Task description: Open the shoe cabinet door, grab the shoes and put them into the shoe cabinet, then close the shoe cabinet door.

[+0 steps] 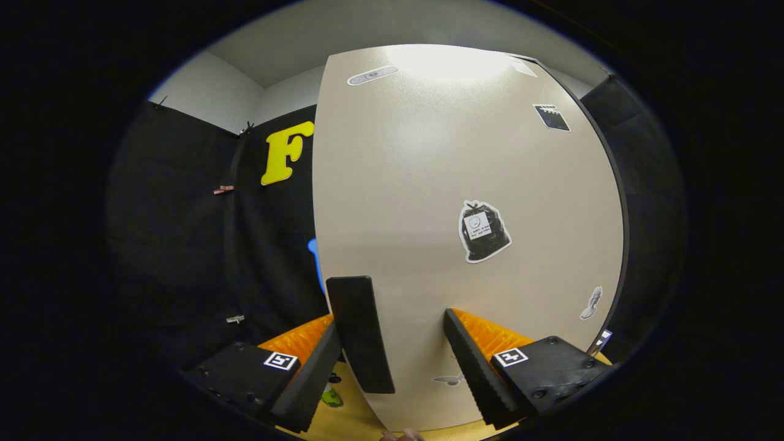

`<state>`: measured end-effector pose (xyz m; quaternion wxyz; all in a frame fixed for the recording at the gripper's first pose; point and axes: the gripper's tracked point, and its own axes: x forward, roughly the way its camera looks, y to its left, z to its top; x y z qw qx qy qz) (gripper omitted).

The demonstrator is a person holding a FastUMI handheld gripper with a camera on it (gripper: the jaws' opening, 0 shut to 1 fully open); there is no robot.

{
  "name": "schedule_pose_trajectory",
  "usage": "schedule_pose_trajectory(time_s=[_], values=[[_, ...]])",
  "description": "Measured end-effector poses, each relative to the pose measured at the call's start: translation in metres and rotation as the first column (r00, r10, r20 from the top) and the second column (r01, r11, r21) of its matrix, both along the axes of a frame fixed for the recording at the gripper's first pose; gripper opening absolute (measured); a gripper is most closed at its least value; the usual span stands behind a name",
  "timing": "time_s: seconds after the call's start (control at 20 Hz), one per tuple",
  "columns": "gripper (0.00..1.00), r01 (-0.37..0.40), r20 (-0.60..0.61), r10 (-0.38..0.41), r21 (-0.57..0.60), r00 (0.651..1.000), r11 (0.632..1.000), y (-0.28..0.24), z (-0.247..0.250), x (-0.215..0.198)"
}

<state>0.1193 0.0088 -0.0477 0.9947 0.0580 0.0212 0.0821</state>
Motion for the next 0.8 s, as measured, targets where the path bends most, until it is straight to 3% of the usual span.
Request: schedule_pose_trajectory(time_s=[0.15, 0.8], values=[[0.98, 0.002, 0.056, -0.002, -0.007, 0.998, 1.000, 0.002, 0.017, -0.007], [0.98, 0.017, 0.086, -0.014, -0.041, 0.996, 0.999, -0.001, 0.047, -0.070]])
